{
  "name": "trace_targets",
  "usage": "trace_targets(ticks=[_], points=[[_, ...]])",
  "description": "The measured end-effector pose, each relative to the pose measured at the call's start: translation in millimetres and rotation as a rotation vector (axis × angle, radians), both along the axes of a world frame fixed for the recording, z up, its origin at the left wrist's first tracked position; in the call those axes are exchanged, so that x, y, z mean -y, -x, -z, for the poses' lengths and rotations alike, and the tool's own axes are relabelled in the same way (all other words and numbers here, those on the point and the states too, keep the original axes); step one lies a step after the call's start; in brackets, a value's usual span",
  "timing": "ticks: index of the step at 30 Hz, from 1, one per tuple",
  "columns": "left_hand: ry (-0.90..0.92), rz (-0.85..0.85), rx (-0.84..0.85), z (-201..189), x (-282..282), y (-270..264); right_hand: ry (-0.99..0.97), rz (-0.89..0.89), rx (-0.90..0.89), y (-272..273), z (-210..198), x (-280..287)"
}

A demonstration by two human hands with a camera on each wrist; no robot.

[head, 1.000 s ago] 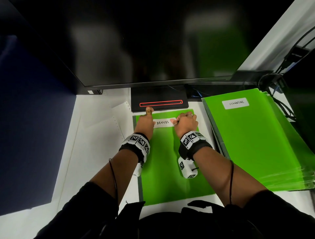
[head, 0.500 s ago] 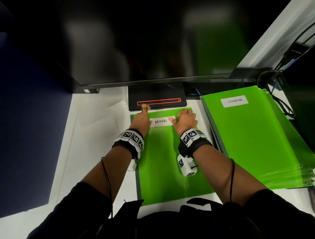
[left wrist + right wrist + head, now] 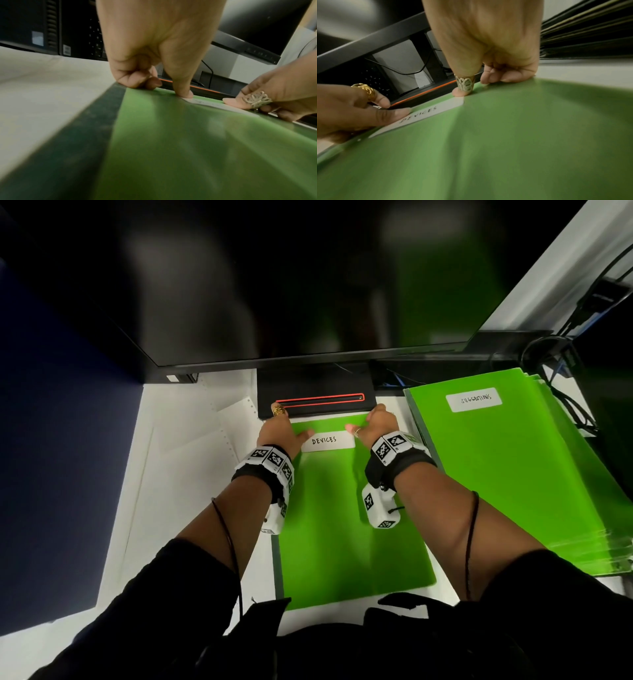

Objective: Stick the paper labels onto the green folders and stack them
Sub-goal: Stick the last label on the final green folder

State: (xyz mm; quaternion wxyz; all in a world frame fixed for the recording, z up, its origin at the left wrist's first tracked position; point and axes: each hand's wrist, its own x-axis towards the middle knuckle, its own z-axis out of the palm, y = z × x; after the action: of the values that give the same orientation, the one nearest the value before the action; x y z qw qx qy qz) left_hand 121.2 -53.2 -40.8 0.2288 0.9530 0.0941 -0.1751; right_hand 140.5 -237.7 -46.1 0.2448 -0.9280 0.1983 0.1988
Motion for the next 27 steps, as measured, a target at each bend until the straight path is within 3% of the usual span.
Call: trace_targets(ticks=[8, 13, 18, 22, 27], points=[[0.07, 0.052, -0.006, 0.6, -11.4, -0.3, -0.03, -0.146, 0.063, 12.1, -3.7, 8.6], [-0.102, 0.25, -0.163, -6.6, -11.4, -3.4, 0.004, -0.303, -0.026, 12.3, -12.6, 12.9], [-0.113, 0.259, -0.19, -8.3, -8.1, -2.9, 0.16, -0.264, -0.174, 3.9, -12.4, -7.8], [-0.177, 0.277, -0.171, -6.8, -8.2, -0.5, 0.233, -0.185, -0.136, 17.8, -9.4, -28.9], [-0.227, 0.278, -0.141, -7.6, -6.1, 1.8, 0.267, -0.235, -0.119, 27.5, -6.6, -28.7]])
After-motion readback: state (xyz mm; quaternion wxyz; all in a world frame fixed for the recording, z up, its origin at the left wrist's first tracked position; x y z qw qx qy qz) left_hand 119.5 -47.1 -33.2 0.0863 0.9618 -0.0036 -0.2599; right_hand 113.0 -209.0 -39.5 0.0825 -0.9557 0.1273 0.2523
